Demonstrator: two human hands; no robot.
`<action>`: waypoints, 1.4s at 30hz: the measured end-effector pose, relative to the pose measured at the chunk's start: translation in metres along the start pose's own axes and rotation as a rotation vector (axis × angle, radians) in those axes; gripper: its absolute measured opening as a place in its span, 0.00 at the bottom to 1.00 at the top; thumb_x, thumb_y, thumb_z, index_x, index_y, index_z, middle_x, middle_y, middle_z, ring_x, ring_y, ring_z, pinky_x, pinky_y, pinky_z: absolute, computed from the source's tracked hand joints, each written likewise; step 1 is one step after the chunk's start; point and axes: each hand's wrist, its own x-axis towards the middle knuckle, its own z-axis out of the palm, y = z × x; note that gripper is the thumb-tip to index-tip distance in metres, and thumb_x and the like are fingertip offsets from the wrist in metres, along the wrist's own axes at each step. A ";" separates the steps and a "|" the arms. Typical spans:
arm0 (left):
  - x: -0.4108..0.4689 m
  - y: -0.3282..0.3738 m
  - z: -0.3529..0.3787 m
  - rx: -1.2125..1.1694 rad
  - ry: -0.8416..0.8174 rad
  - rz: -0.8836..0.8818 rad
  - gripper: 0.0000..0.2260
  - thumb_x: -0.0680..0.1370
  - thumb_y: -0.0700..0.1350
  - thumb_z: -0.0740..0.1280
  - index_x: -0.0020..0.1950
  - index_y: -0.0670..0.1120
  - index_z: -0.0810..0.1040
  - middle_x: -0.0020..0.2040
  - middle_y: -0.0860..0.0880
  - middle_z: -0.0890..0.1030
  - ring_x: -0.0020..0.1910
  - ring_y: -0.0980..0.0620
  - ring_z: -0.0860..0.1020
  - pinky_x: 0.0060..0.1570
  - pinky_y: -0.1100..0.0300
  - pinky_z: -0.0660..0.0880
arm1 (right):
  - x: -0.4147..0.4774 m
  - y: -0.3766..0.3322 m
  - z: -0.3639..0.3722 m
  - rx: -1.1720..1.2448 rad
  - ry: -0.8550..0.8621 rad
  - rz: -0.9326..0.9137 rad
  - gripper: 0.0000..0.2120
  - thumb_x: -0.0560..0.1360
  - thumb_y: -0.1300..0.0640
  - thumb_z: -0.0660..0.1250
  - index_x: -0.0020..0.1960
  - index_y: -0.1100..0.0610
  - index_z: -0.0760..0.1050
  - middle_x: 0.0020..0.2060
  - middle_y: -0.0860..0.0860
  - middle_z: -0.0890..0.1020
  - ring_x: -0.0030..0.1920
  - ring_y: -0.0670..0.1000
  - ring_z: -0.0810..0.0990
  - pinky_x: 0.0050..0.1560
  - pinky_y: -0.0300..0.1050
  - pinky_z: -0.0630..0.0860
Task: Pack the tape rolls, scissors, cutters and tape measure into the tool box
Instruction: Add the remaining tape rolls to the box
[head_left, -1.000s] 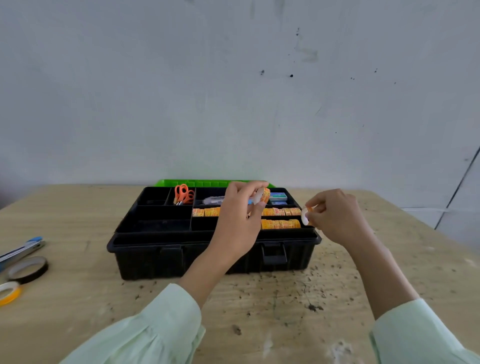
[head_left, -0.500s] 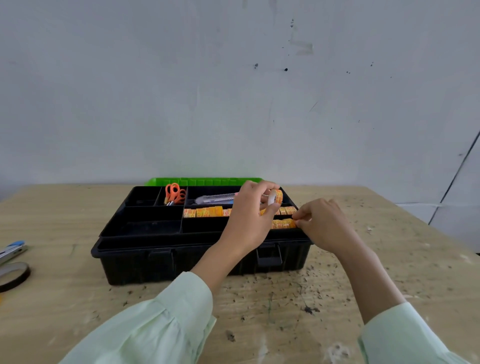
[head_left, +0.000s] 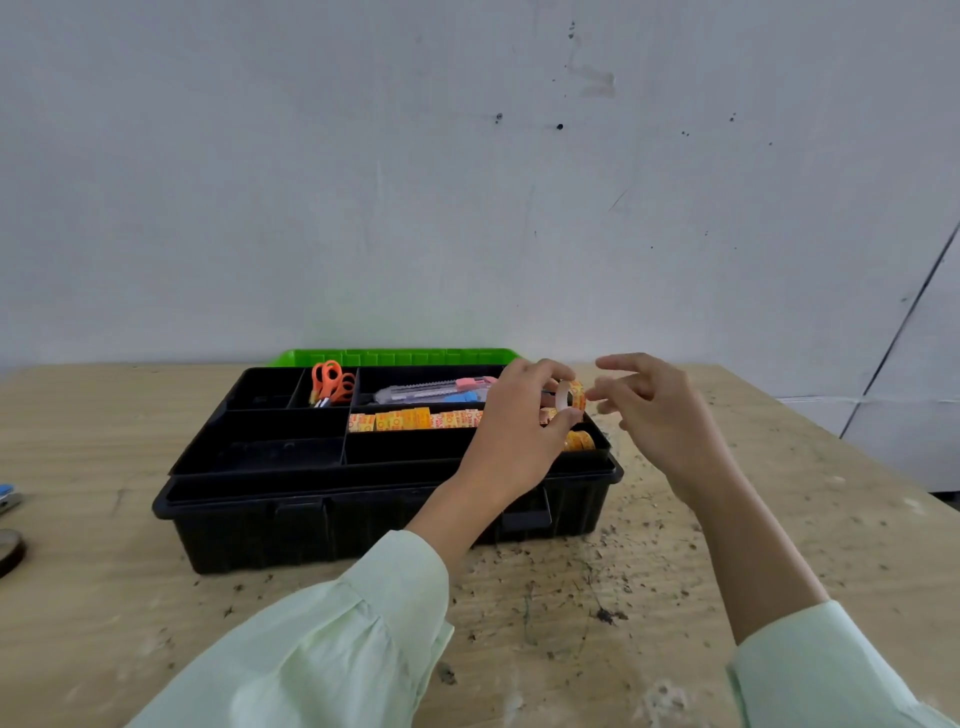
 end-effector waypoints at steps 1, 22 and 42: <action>0.001 0.002 0.002 -0.017 0.012 0.004 0.14 0.75 0.42 0.69 0.60 0.47 0.74 0.56 0.49 0.73 0.53 0.53 0.77 0.55 0.58 0.77 | -0.001 -0.002 0.000 0.047 -0.018 0.003 0.12 0.76 0.53 0.66 0.60 0.51 0.76 0.38 0.47 0.85 0.45 0.44 0.82 0.51 0.46 0.77; 0.026 0.010 0.000 0.421 -0.307 -0.124 0.09 0.70 0.51 0.73 0.43 0.45 0.83 0.36 0.53 0.77 0.40 0.53 0.77 0.40 0.61 0.73 | 0.000 0.005 0.002 -0.244 -0.011 0.014 0.01 0.74 0.60 0.71 0.43 0.57 0.80 0.37 0.51 0.84 0.41 0.48 0.82 0.33 0.33 0.71; 0.010 -0.004 -0.001 0.313 -0.219 -0.091 0.10 0.74 0.45 0.71 0.53 0.43 0.81 0.52 0.47 0.80 0.52 0.50 0.77 0.54 0.56 0.75 | 0.009 0.013 0.008 -0.382 -0.091 -0.010 0.04 0.72 0.61 0.72 0.40 0.55 0.82 0.37 0.51 0.80 0.41 0.49 0.75 0.32 0.34 0.64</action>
